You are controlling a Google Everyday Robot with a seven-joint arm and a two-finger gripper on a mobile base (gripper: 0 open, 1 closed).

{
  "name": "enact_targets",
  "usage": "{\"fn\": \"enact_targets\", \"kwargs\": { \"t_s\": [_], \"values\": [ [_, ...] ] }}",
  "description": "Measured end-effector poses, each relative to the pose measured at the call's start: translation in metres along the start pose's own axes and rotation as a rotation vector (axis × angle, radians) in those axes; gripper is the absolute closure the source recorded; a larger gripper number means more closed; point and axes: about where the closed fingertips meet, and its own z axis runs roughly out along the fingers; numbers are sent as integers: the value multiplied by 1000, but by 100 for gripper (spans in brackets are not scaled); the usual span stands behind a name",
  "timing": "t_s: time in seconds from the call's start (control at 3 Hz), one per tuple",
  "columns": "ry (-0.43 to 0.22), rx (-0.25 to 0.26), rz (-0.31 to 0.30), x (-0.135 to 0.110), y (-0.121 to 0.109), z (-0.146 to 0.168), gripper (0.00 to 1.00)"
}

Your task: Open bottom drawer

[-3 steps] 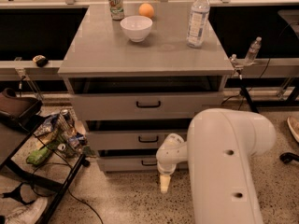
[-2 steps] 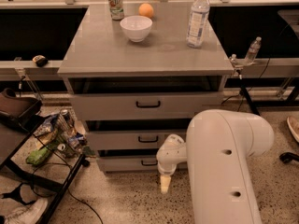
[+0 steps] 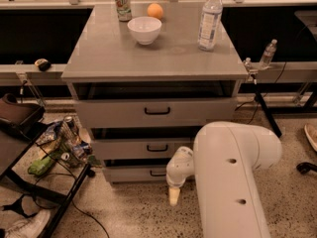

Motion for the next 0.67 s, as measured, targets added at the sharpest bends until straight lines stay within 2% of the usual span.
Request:
{"fn": "enact_targets", "kwargs": {
  "t_s": [0.33,0.67],
  "values": [
    [18,31,-28,13,-17,23,0],
    [71,39,-30,35,-35,47,0]
  ]
}}
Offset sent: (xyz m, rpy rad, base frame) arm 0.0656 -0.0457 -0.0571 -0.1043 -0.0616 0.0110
